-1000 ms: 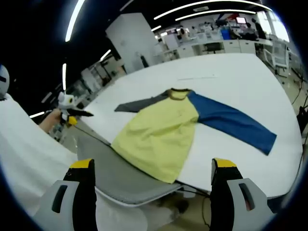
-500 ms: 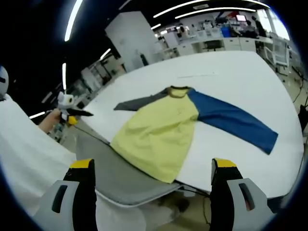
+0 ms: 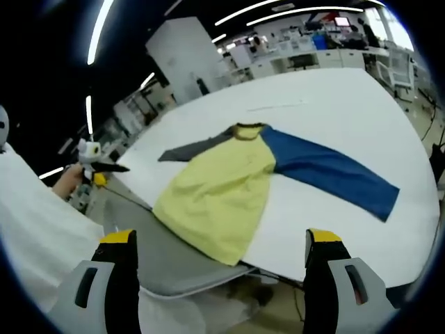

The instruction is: Fold the garment on the visible template until the final outline fits inside the template.

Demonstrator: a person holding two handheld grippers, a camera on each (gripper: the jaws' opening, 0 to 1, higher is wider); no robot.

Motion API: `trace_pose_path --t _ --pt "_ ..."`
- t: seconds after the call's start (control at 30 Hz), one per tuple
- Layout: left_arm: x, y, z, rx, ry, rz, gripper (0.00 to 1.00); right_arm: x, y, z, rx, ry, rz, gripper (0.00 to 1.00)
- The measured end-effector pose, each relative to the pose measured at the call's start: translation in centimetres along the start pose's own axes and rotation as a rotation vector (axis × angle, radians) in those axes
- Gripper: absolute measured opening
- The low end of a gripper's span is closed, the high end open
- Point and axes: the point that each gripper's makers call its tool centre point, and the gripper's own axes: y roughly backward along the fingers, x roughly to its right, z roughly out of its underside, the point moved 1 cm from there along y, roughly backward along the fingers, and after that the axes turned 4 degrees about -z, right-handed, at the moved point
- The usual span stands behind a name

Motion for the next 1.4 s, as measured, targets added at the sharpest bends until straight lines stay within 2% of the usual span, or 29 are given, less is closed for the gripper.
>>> trace_pose_path --t 0.63,1.0,1.13,1.4 --pt "0.7 -1.4 -0.9 -0.03 0.013 -0.015 0.99 4.1 -0.3 0.1 -0.024 -0.042 0.016 0.98" --pt "1.1 -1.7 -0.5 -0.042 0.027 -0.024 0.99 6.5 0.2 0.0 -0.003 -0.062 0.044 0.96" --pt "1.1 -1.8 -0.4 -0.046 0.037 -0.031 0.99 7.1 0.1 -0.1 0.006 -0.063 0.043 0.99" --pt "1.3 -2.3 -0.3 -0.054 0.045 -0.038 0.99 8.3 0.0 0.3 -0.015 -0.077 0.052 0.99"
